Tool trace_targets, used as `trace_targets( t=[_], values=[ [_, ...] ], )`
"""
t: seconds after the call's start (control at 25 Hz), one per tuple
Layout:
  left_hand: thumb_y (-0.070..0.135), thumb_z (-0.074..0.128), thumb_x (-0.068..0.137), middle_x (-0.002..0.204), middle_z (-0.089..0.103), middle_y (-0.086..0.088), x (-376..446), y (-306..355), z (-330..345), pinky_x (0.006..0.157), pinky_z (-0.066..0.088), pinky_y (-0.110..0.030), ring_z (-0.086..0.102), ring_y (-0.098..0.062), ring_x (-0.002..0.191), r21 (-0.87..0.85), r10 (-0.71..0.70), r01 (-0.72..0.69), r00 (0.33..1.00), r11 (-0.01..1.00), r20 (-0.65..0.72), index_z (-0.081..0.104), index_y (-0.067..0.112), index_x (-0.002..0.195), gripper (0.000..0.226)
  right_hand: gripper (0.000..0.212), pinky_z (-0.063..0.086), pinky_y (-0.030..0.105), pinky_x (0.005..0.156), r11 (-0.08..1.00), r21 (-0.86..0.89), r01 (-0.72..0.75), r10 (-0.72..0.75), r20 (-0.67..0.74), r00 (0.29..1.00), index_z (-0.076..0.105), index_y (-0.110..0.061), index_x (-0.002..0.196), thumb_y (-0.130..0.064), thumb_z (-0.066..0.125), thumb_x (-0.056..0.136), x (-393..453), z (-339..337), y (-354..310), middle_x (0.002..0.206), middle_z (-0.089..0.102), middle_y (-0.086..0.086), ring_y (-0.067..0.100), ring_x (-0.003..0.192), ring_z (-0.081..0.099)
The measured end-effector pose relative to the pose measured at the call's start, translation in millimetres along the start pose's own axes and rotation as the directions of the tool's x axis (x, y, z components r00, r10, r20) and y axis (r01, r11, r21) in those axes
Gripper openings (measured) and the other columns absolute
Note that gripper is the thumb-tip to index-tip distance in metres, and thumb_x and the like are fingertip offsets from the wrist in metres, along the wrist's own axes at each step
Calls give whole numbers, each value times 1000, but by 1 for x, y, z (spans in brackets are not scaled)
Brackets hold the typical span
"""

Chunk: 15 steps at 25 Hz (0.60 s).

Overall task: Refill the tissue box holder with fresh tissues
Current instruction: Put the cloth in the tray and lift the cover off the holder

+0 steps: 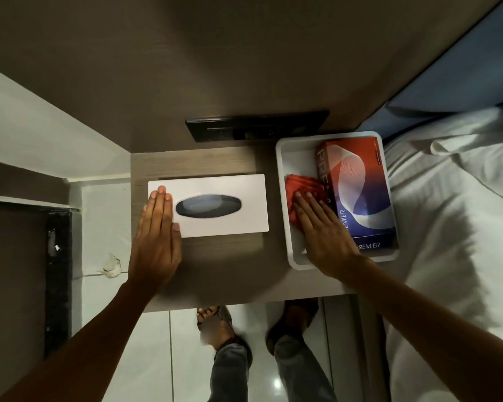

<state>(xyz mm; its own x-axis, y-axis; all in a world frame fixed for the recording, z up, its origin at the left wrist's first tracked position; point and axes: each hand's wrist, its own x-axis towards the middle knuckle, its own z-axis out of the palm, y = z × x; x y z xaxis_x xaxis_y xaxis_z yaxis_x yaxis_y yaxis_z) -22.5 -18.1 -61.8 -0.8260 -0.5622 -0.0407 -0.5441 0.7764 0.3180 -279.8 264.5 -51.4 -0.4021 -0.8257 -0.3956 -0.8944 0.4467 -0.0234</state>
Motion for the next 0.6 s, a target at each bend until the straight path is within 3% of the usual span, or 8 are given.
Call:
trace_targets(
  t=[0.16,0.24,0.32,0.4,0.48,0.52,0.6],
  values=[
    [26,32,110,178,17,-9,-1,1,1,137,14,-44,9,-24,167,-9,-9,9,1000,1000,-18,23,5,167,61,95,9,58,129,998,-62,-12,13,24,1000,4,-8,162,-18,66,91,2,1,1,172,-3,16,37,160,-2],
    [26,33,111,178,17,-7,-1,2,1,136,14,-43,9,-23,167,-16,-11,11,1000,1000,-15,23,6,167,60,100,15,60,128,999,30,-28,27,14,1000,14,-8,162,-12,74,83,-1,-2,0,173,5,15,36,160,3],
    [27,35,111,178,19,-7,2,3,-1,136,17,-45,12,-23,167,-42,-16,16,1000,999,-16,25,8,166,60,101,14,58,129,971,232,-60,63,-6,998,14,-12,163,-8,74,81,-7,-12,-5,174,5,9,31,161,1],
    [29,37,112,176,26,-6,2,10,-4,133,25,-46,22,-26,165,-134,-96,89,994,987,-50,28,11,166,58,96,11,51,131,848,507,-156,169,20,985,8,-20,165,-4,66,90,-12,-30,-19,175,1,-1,23,162,0],
    [35,39,112,171,37,-8,2,19,-11,126,33,-43,37,-30,158,-301,-305,265,947,916,-96,33,14,164,57,87,20,42,127,627,755,-191,288,4,958,14,-27,166,-4,62,96,-16,-55,-42,173,14,-7,16,158,16],
    [37,41,112,167,43,-10,2,23,-15,122,35,-41,42,-32,155,-392,-434,364,895,845,-104,36,14,163,56,82,27,36,122,522,837,-165,322,-14,947,20,-31,164,-6,61,98,-16,-67,-54,170,22,-10,12,153,25],
    [36,45,112,160,50,-12,8,28,-24,121,39,-40,49,-34,148,-563,-663,532,748,632,-38,42,13,158,52,70,37,26,114,414,904,-109,364,-55,930,31,-31,160,-12,61,100,-8,-83,-74,162,36,-12,8,145,36]
  ],
)
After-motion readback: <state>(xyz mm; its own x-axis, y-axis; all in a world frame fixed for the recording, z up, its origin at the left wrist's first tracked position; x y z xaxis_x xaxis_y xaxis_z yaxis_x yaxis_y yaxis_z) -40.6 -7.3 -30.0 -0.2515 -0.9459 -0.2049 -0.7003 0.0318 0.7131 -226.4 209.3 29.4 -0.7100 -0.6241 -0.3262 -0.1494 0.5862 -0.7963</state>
